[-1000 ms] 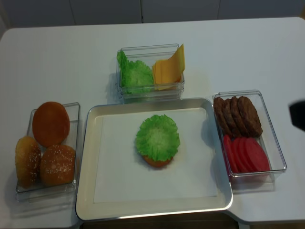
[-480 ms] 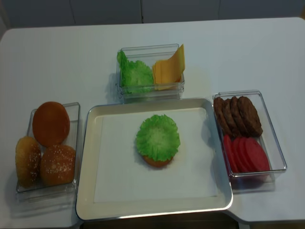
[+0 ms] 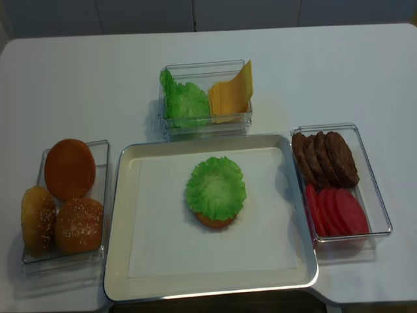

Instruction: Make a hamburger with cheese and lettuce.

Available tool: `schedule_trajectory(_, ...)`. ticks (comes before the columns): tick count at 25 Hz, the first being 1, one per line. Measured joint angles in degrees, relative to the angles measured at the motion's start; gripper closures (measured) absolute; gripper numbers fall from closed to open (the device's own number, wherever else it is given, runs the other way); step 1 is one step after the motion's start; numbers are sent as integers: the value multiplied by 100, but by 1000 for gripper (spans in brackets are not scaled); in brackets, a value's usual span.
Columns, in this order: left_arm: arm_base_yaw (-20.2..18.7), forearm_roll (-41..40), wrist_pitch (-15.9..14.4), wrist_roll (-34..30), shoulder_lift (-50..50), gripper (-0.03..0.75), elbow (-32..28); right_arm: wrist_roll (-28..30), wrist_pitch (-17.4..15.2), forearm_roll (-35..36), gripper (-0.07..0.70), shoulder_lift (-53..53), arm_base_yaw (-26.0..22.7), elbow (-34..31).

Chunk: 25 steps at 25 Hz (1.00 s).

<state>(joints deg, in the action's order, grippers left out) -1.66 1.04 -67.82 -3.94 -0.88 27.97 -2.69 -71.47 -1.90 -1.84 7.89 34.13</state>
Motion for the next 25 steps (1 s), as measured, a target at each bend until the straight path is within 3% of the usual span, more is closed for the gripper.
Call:
schedule_trajectory(7, 0, -11, 0, 0, -4, 427, 0, 657, 582, 664, 194, 289, -129, -519)
schedule_trajectory(25, 0, -11, 0, 0, -4, 427, 0, 876, 570, 815, 230, 283, -138, -704)
